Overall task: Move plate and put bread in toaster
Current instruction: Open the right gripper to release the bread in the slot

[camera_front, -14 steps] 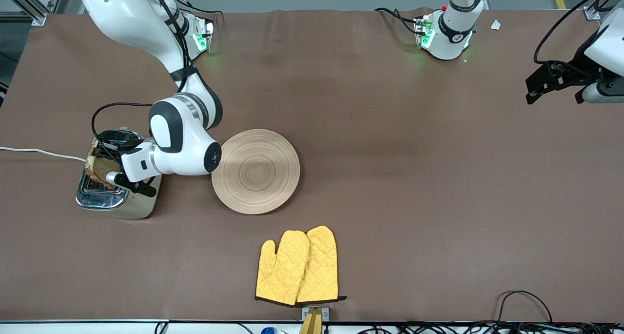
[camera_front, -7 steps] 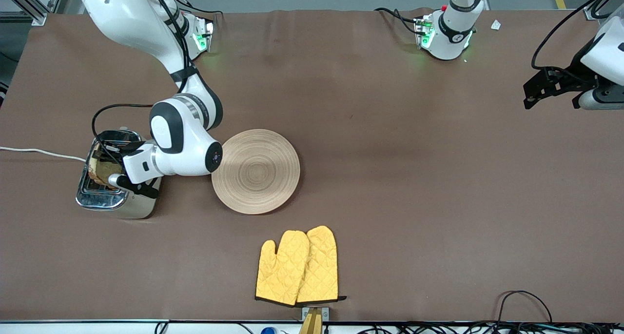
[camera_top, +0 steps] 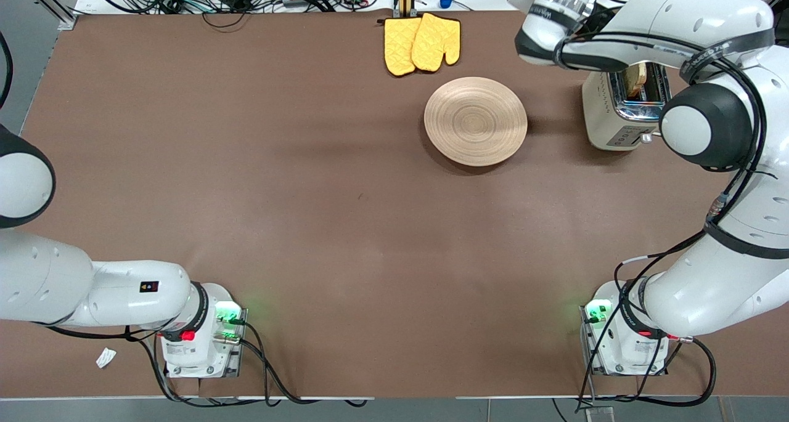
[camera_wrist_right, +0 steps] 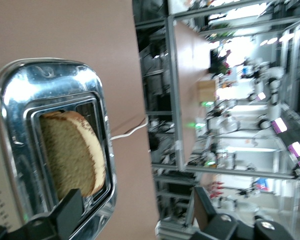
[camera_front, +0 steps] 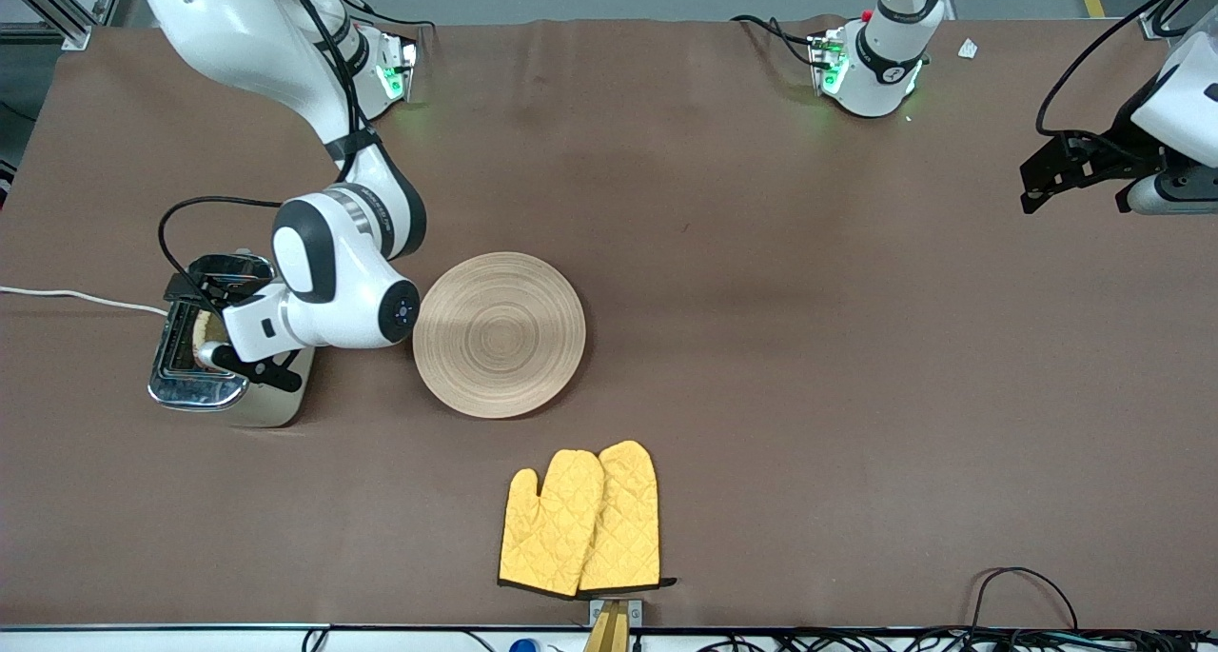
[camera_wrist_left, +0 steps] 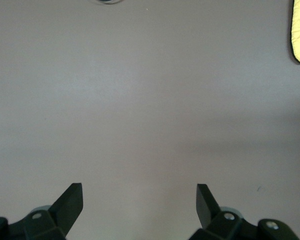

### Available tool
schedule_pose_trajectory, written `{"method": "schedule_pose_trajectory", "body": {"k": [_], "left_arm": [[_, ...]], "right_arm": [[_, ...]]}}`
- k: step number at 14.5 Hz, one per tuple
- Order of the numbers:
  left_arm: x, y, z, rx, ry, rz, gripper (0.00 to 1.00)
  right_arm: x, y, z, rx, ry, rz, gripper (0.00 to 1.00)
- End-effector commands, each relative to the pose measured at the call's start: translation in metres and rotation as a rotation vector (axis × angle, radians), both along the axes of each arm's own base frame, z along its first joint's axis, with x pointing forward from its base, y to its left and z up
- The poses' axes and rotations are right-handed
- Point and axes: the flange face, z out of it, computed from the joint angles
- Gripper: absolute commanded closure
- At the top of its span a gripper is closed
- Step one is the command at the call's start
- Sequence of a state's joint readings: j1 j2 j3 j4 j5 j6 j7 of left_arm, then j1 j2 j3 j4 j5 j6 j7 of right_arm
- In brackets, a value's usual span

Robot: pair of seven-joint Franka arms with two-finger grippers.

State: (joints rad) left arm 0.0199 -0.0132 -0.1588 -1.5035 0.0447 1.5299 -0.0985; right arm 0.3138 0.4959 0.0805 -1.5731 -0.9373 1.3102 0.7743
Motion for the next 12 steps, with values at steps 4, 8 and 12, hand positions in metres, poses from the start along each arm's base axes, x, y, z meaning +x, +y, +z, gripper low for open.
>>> {"method": "schedule_pose_trajectory", "body": {"k": [4, 8, 12], "left_arm": [[-0.004, 0.003, 0.008, 0.006, -0.019, -0.007, 0.00], [0.000, 0.001, 0.003, 0.006, -0.010, -0.010, 0.00], [0.000, 0.001, 0.002, 0.007, -0.010, -0.010, 0.00]], "right_arm": [[-0.020, 0.000, 0.079, 0.243, -0.065, -0.103, 0.00], [-0.037, -0.012, 0.134, 0.583, -0.132, -0.223, 0.00], [-0.076, -0.009, 0.204, 0.694, -0.216, -0.215, 0.00]]}}
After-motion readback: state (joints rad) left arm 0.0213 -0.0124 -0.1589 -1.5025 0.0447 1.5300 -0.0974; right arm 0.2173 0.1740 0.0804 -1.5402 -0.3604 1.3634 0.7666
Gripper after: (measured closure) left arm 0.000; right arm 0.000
